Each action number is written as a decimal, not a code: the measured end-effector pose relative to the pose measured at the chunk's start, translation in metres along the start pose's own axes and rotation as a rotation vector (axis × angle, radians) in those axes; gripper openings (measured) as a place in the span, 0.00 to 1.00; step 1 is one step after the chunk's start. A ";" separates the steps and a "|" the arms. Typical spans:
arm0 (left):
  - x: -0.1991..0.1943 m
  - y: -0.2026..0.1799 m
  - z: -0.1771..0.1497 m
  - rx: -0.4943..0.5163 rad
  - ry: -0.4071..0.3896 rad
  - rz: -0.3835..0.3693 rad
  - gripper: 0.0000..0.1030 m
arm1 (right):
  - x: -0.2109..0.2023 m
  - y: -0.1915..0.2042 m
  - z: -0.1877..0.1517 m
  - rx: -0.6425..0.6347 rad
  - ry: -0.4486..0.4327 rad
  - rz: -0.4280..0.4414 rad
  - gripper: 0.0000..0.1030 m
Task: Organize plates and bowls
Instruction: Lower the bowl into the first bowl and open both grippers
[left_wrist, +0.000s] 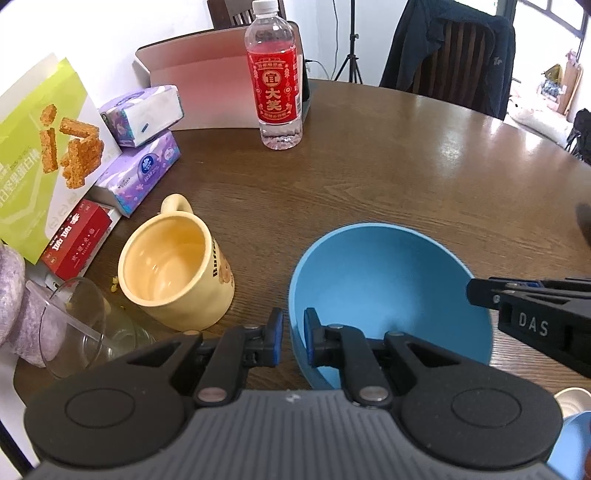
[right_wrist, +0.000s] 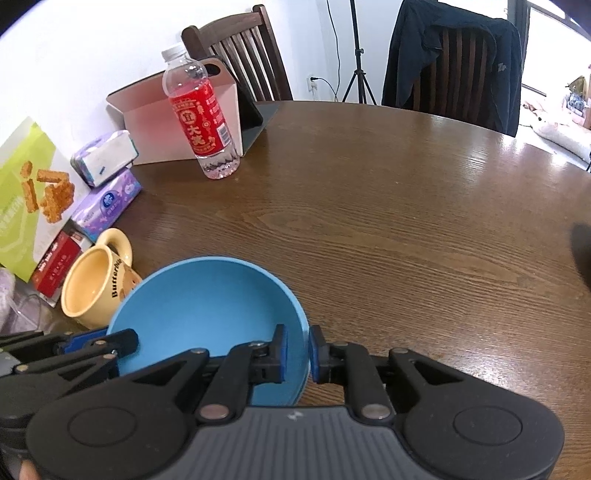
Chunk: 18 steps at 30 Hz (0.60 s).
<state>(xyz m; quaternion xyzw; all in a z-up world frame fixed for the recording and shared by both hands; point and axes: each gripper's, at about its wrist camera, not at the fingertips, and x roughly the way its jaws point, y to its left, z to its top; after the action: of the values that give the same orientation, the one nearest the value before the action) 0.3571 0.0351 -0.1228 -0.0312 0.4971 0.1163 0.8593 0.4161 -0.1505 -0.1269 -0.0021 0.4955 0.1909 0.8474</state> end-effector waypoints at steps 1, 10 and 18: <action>-0.001 0.001 0.000 0.000 -0.003 -0.009 0.09 | 0.000 0.000 0.000 0.001 0.003 0.006 0.13; -0.003 -0.006 -0.006 0.046 -0.054 0.011 0.08 | -0.003 0.006 -0.002 -0.002 -0.005 0.057 0.04; 0.004 -0.004 -0.011 0.033 -0.054 0.012 0.07 | -0.002 0.001 -0.001 0.026 -0.017 0.019 0.10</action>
<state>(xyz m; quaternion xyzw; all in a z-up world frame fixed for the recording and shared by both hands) 0.3509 0.0305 -0.1319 -0.0109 0.4759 0.1142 0.8720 0.4135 -0.1502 -0.1253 0.0152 0.4907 0.1925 0.8496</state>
